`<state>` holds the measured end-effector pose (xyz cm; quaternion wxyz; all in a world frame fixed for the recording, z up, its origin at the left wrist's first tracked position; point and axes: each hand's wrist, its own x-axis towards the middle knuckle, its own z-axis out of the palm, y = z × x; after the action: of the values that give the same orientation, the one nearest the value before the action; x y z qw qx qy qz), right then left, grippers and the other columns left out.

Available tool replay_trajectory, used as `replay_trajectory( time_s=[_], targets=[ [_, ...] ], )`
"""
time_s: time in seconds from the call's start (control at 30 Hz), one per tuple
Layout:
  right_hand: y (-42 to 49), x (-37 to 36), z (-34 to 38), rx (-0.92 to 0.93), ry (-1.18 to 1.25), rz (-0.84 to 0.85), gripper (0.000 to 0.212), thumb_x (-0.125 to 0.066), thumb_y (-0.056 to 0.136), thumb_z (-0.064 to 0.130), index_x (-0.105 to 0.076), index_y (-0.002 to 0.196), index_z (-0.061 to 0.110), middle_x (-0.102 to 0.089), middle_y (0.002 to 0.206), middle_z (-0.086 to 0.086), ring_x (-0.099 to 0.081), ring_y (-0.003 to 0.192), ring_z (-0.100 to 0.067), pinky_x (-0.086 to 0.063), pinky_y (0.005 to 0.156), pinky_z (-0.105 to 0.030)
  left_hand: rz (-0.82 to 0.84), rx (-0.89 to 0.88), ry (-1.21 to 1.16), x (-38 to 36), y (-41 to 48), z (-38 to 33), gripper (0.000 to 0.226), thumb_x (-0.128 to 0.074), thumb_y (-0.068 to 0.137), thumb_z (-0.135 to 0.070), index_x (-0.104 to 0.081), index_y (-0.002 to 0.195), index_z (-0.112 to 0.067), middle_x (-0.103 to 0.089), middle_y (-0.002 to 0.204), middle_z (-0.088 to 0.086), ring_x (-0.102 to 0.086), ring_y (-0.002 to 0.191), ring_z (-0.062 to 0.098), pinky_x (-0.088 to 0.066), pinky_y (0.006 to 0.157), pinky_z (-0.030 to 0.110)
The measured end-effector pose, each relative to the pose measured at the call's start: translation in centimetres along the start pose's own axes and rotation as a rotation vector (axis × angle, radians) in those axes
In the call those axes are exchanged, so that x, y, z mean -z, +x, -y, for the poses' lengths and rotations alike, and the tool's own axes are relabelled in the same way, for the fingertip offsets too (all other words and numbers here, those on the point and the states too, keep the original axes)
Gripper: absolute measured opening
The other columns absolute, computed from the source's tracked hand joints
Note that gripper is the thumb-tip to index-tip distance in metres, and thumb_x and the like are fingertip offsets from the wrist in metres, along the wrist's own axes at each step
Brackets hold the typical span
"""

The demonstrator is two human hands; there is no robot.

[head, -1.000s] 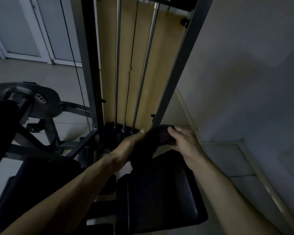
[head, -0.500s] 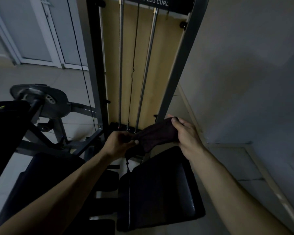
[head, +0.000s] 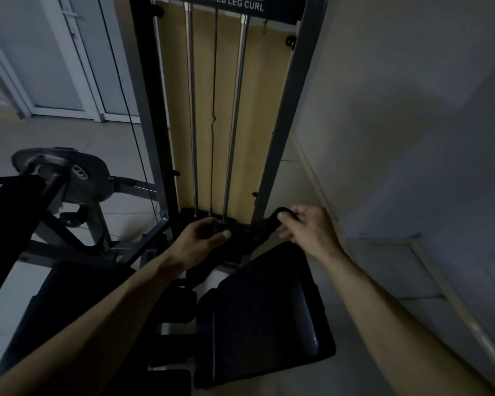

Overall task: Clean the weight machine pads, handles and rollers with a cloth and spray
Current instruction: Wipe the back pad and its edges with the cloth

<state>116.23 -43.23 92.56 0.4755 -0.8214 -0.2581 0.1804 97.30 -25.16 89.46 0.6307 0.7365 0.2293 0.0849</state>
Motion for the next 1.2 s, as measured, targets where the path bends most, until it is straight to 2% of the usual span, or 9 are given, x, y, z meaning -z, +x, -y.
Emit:
replay_trajectory(
  time_s=[0.13,0.23,0.3,0.5,0.7,0.8,0.93,1.07,1.2],
  targets=[
    [1.7,1.3,1.6,0.049,0.031,-0.19,0.048,-0.069,0.093,0.055,-0.064,0.071,0.013,-0.063,0.07,0.0,-0.06,0.063,-0.013,-0.044,0.057,-0.027,-0.023,0.134,-0.2,-0.3,-0.1,-1.2,0.051,-0.048,0.099,-0.054,-0.072,0.107,-0.01,-0.075,0.09,0.01,-0.071,0.08,0.024,-0.057,0.068,0.029],
    [1.6,-0.4,2.3,-0.356,0.723,0.404,0.07,-0.064,0.087,0.072,-0.07,0.129,0.016,-0.071,0.129,-0.011,-0.068,0.119,-0.026,-0.051,0.104,-0.04,-0.061,0.275,-0.474,-0.7,0.1,-1.9,0.066,-0.041,0.099,-0.064,-0.066,0.123,-0.009,-0.074,0.097,0.018,-0.072,0.074,0.016,-0.058,0.06,0.029],
    [0.4,-2.9,0.0,-0.441,0.715,0.597,0.075,-0.075,0.087,0.057,-0.058,0.144,0.01,-0.067,0.136,-0.015,-0.064,0.126,-0.032,-0.047,0.111,-0.046,0.022,0.384,-0.626,-0.5,0.4,-1.8,0.074,-0.039,0.092,-0.078,-0.068,0.126,-0.018,-0.074,0.115,0.018,-0.072,0.101,0.028,-0.059,0.08,0.042],
    [1.9,-3.6,-3.3,-0.413,0.652,0.26,0.038,-0.064,0.102,0.033,-0.069,0.123,0.003,-0.074,0.118,-0.016,-0.072,0.11,-0.033,-0.057,0.098,-0.046,-0.017,0.46,-0.515,-0.3,0.9,1.5,0.027,-0.061,0.1,-0.018,-0.068,0.122,-0.003,-0.069,0.126,0.022,-0.072,0.107,0.033,-0.056,0.097,0.046],
    [3.0,-2.5,-3.8,-0.224,0.083,0.037,0.048,-0.081,0.088,0.041,-0.064,0.123,0.012,-0.071,0.114,-0.008,-0.072,0.095,-0.023,-0.058,0.077,-0.032,-0.215,0.312,-0.51,0.2,1.6,1.8,0.036,-0.06,0.101,-0.018,-0.059,0.13,0.004,-0.067,0.12,0.026,-0.071,0.099,0.029,-0.063,0.071,0.035],
    [3.9,-1.8,-3.4,-0.227,0.119,-0.035,0.05,-0.086,0.083,0.031,-0.06,0.126,0.023,-0.066,0.116,-0.004,-0.069,0.099,-0.022,-0.061,0.083,-0.041,-0.284,0.229,-0.446,1.0,2.3,1.7,0.064,-0.077,0.086,-0.018,-0.05,0.144,-0.009,-0.064,0.128,0.015,-0.068,0.112,0.027,-0.06,0.09,0.042],
    [4.4,-0.4,-3.2,-0.079,-0.026,0.243,0.051,-0.09,0.068,0.041,-0.072,0.115,0.035,-0.072,0.12,-0.003,-0.07,0.112,-0.02,-0.057,0.1,-0.043,-0.113,0.067,0.177,3.1,3.2,0.6,0.066,-0.083,0.079,-0.019,-0.058,0.141,-0.016,-0.067,0.128,0.003,-0.067,0.115,0.018,-0.056,0.1,0.044],
    [4.2,0.3,-2.5,0.252,-0.45,0.186,0.017,-0.082,0.083,0.021,-0.077,0.096,0.032,-0.066,0.099,0.011,-0.063,0.091,-0.008,-0.048,0.076,-0.021,-0.169,-0.144,0.769,4.1,4.0,-0.1,0.034,-0.071,0.093,-0.018,-0.067,0.127,-0.02,-0.061,0.121,-0.001,-0.062,0.107,0.014,-0.054,0.088,0.03],
    [4.7,0.6,-2.4,0.055,-0.021,0.131,0.013,-0.078,0.088,0.019,-0.074,0.097,0.01,-0.066,0.089,-0.002,-0.061,0.079,-0.013,-0.046,0.071,-0.023,-0.185,0.015,0.304,5.4,4.4,-0.2,0.025,-0.066,0.097,-0.027,-0.068,0.12,-0.02,-0.062,0.12,-0.005,-0.061,0.105,0.008,-0.052,0.091,0.032]
  ],
)
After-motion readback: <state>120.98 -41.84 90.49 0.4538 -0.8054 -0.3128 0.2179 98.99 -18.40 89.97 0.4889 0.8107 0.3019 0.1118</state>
